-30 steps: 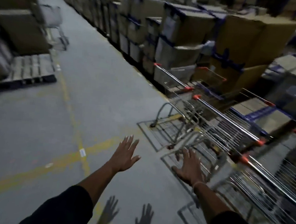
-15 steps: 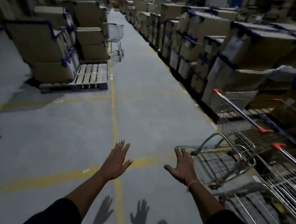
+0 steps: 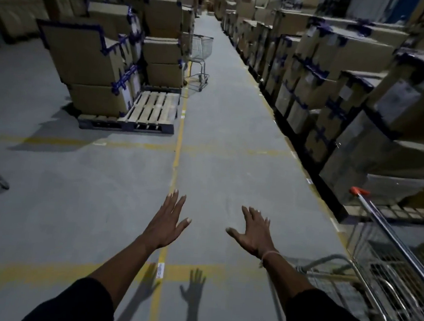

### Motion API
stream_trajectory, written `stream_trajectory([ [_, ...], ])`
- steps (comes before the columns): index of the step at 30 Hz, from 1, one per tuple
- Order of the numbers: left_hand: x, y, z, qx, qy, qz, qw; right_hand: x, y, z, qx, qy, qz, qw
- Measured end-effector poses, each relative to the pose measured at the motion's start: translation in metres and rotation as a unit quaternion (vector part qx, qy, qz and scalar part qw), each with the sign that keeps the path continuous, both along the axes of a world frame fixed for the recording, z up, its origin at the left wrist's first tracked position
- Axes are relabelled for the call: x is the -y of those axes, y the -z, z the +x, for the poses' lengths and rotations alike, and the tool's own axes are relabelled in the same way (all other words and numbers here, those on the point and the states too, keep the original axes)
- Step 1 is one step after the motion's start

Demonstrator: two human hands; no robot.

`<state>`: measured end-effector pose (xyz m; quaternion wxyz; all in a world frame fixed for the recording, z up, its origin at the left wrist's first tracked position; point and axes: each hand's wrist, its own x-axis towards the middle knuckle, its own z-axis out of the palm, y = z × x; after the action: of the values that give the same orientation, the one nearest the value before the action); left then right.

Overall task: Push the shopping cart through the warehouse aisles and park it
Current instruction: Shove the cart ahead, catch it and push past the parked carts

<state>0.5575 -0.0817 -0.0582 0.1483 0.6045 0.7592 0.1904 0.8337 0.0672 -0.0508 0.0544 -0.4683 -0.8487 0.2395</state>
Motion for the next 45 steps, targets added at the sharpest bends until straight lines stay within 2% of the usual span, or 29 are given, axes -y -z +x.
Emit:
stream_trajectory([
  [7,-0.115,0.017,-0.080,0.005,-0.030,0.000,1.000,-0.138,0.015,-0.088,-0.003,-0.027,0.016,1.000],
  [13,-0.240,0.034,-0.183,-0.001,-0.023,-0.005,1.000,-0.259,0.023,-0.182,0.021,-0.029,0.007,0.999],
  [19,-0.380,0.019,-0.286,-0.028,0.024,-0.035,0.999,-0.385,0.014,-0.275,0.020,0.008,0.008,1.000],
  [28,-0.583,0.015,-0.388,-0.064,0.087,-0.039,0.993,-0.562,0.020,-0.368,0.012,0.051,-0.007,0.999],
  [36,-0.788,0.029,-0.479,-0.066,0.060,-0.053,0.995,-0.786,0.028,-0.466,0.025,0.049,-0.019,0.998],
  [45,-0.985,-0.008,-0.599,-0.043,0.002,-0.031,0.999,-1.008,-0.018,-0.608,0.037,-0.023,0.003,0.999],
])
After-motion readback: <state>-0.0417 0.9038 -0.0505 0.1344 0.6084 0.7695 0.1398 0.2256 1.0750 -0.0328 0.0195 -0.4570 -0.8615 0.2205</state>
